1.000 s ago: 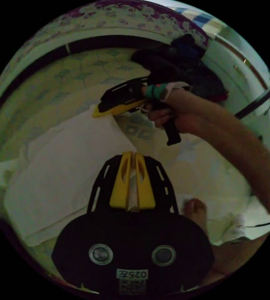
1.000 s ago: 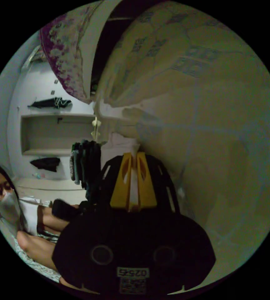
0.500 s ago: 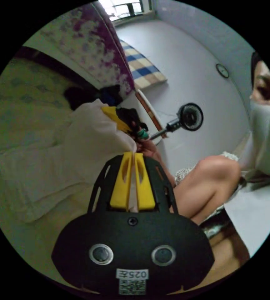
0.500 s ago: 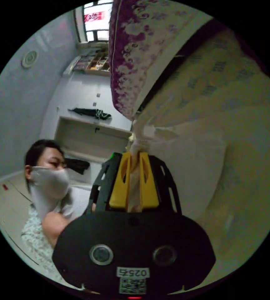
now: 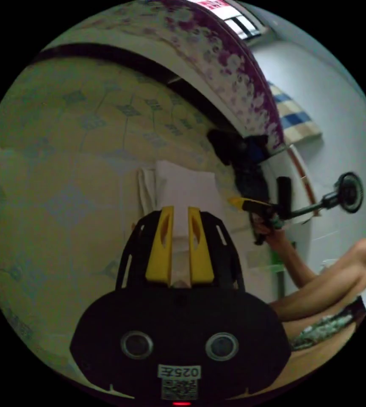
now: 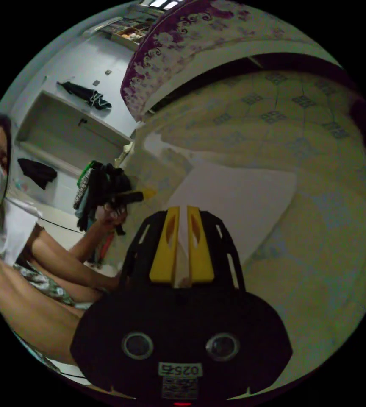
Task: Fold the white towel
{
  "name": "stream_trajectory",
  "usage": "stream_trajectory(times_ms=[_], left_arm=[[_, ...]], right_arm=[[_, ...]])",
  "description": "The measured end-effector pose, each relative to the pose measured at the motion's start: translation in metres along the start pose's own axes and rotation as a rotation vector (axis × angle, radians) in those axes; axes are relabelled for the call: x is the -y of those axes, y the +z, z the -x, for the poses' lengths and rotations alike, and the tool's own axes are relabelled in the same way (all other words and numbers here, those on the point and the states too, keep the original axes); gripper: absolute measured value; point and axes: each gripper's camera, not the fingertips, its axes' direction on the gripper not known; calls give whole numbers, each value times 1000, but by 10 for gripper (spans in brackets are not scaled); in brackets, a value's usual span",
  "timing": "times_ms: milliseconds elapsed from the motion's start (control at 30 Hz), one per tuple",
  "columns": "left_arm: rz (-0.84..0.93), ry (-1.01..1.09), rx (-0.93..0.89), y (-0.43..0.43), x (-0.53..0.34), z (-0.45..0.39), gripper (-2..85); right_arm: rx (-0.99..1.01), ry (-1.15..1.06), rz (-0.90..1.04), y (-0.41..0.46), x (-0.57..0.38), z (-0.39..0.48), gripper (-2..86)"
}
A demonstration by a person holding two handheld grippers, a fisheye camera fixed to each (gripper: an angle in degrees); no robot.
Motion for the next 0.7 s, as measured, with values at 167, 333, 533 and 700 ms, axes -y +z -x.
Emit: stream_trajectory(times_ms=[167, 333, 533, 700], left_arm=[[223, 132, 218, 69, 50, -9, 37], [160, 130, 319, 28, 58, -26, -9], [237, 116, 461, -10, 54, -25, -4], [161, -6, 422, -74, 78, 2, 86]], right_arm=[[-229, -78, 166, 68, -34, 3, 30], [-327, -149, 208, 110, -36, 8, -5], [-390, -217, 217, 132, -39, 13, -2], [-214, -5, 142, 130, -49, -33, 70]])
